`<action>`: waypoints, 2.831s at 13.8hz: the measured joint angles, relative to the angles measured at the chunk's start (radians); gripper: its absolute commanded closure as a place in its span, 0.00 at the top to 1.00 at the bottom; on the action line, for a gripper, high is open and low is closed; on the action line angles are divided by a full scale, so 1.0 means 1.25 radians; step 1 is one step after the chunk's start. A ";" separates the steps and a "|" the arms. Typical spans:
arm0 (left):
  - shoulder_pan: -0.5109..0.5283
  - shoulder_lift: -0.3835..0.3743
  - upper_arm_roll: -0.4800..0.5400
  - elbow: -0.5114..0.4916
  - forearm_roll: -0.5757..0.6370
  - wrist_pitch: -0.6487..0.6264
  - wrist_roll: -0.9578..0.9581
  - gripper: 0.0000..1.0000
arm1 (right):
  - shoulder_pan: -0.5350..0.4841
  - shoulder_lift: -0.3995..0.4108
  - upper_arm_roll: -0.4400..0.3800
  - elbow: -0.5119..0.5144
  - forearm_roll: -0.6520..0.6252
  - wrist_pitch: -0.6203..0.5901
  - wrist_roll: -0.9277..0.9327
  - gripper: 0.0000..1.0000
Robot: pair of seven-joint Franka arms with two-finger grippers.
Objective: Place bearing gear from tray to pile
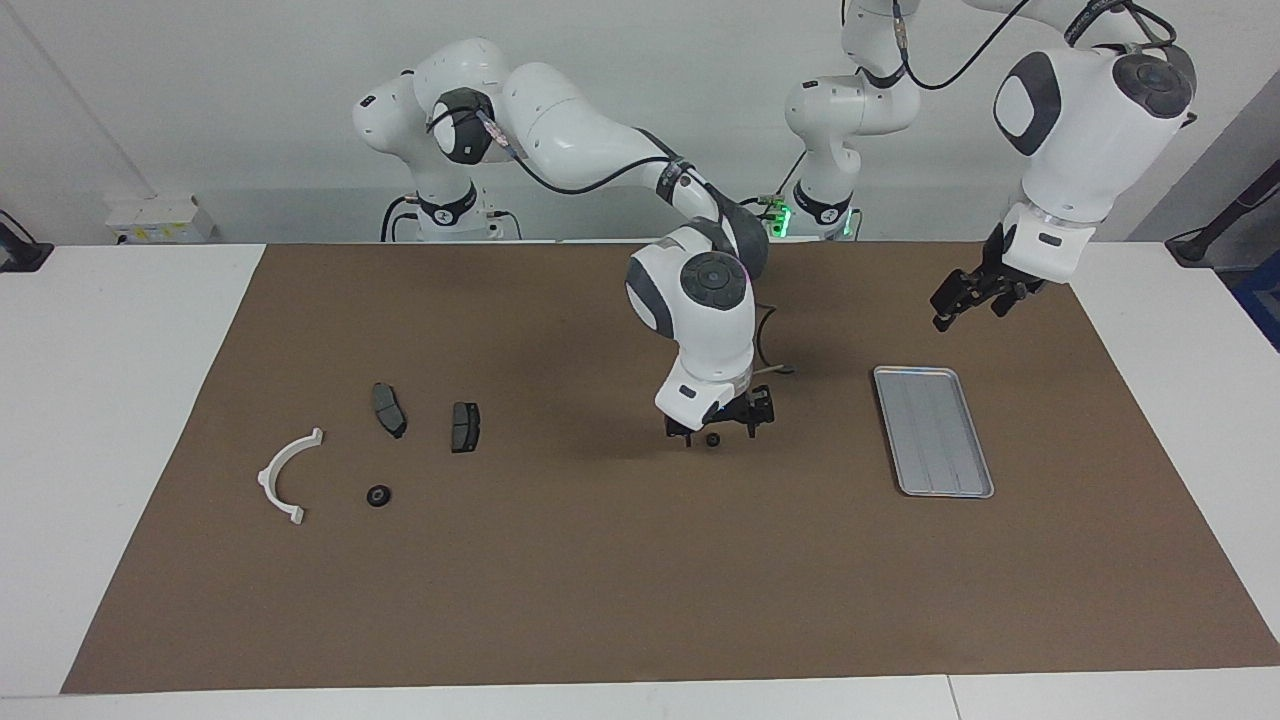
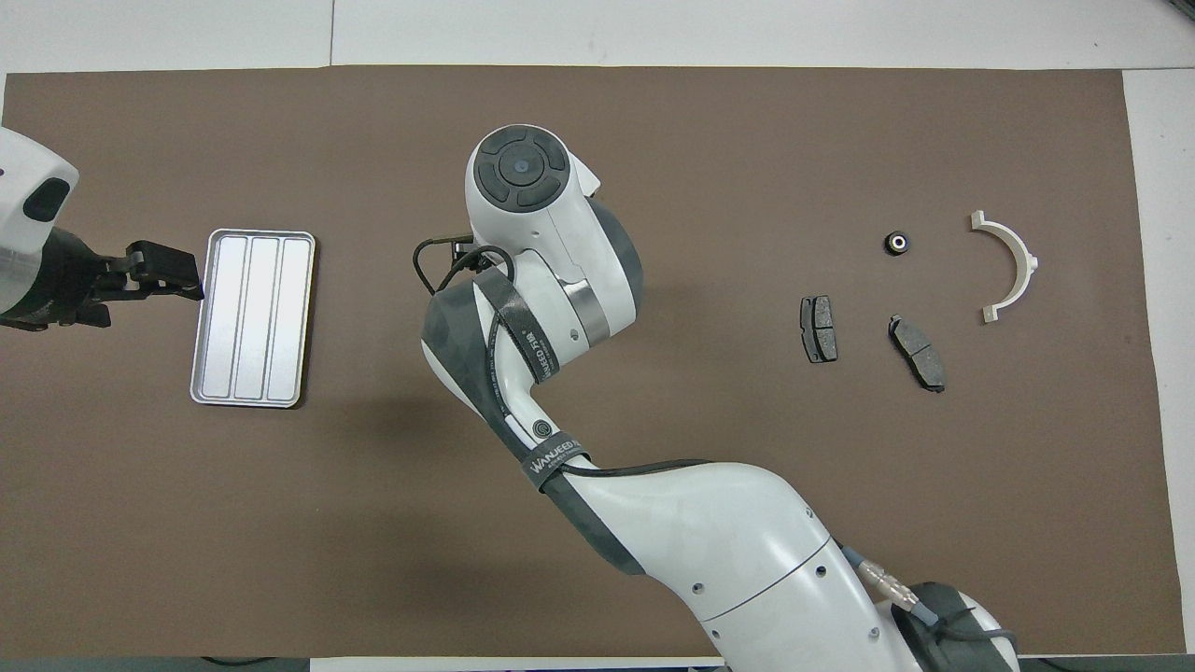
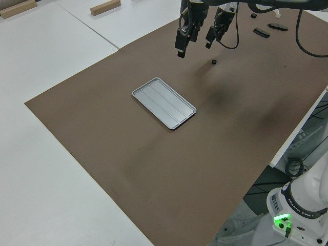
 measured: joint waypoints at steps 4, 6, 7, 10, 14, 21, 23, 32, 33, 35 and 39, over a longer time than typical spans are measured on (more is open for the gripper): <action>0.000 0.000 0.000 0.001 0.000 0.001 0.000 1.00 | 0.000 0.013 0.004 -0.018 0.009 0.019 0.000 1.00; 0.000 0.000 0.000 0.001 0.000 0.002 0.000 1.00 | -0.001 0.015 0.013 -0.032 0.016 0.044 0.001 1.00; 0.000 0.000 0.000 0.001 0.000 0.002 0.000 1.00 | -0.001 0.015 0.018 -0.035 0.016 0.045 0.002 1.00; 0.000 0.000 0.000 0.001 0.000 0.002 0.000 1.00 | -0.001 0.015 0.032 -0.037 0.017 0.045 0.009 1.00; 0.000 0.000 0.001 0.001 0.000 0.002 0.000 1.00 | -0.002 0.012 0.033 -0.069 0.017 0.045 0.012 1.00; 0.000 0.000 0.003 0.001 0.000 0.003 0.000 1.00 | -0.003 -0.042 0.062 -0.213 0.017 0.150 0.012 1.00; 0.000 0.000 0.003 0.001 0.000 0.003 0.000 1.00 | 0.001 -0.046 0.064 -0.215 0.017 0.148 0.012 1.00; 0.000 0.000 0.003 0.001 0.000 0.004 0.000 1.00 | 0.009 -0.058 0.063 -0.220 0.017 0.148 0.012 0.31; 0.000 0.000 0.003 0.001 0.000 0.004 0.000 1.00 | 0.009 -0.059 0.063 -0.222 0.017 0.148 0.012 0.25; 0.000 0.000 0.003 0.001 0.000 0.005 0.000 1.00 | 0.009 -0.062 0.063 -0.223 0.017 0.149 0.012 0.11; 0.000 0.000 0.003 0.001 0.000 0.005 0.000 1.00 | 0.009 -0.062 0.064 -0.225 0.017 0.149 0.012 0.00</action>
